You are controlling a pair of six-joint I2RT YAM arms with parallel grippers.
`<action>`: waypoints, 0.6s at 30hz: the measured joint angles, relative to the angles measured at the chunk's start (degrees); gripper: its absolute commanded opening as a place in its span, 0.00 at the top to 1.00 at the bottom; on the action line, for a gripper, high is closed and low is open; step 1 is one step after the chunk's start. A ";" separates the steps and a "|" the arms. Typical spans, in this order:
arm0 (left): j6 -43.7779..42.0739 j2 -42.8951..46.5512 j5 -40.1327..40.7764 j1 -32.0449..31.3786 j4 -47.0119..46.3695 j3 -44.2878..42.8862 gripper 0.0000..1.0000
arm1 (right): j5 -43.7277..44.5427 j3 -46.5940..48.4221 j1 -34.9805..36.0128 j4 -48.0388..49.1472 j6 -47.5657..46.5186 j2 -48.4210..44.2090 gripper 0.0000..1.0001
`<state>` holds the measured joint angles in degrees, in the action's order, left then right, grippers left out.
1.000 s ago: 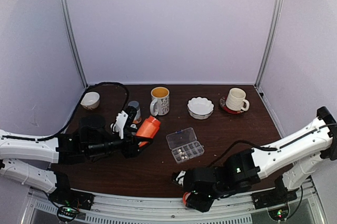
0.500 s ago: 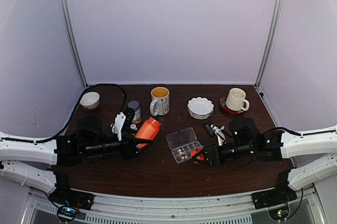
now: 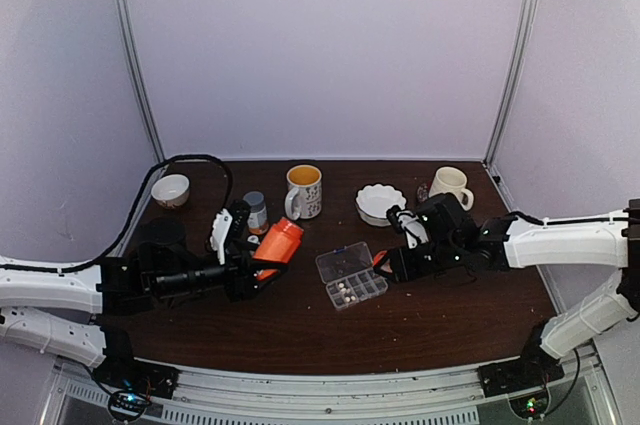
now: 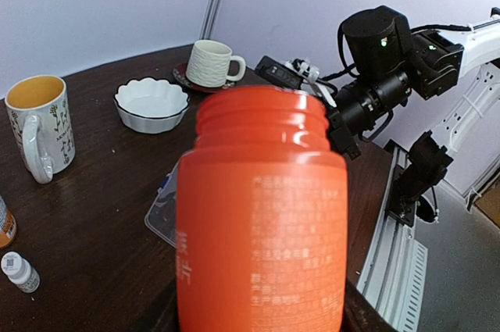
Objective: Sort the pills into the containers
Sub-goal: Place the lid of the pill bottle at the center of the board.
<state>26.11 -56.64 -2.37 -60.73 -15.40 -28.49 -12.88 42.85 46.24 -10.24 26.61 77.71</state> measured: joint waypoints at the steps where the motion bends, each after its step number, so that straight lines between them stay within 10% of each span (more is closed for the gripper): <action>1: 0.00 0.11 0.00 0.00 0.00 0.00 1.00 | 1.01 0.55 0.00 -1.18 -1.11 0.46 0.57; 18: 0.15 0.07 0.00 0.00 0.02 0.00 1.00 | 5.14 4.42 0.00 -6.93 -6.34 9.53 0.50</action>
<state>26.26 -56.58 -2.37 -60.73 -15.38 -28.49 -7.75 47.27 46.24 -17.17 20.27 87.24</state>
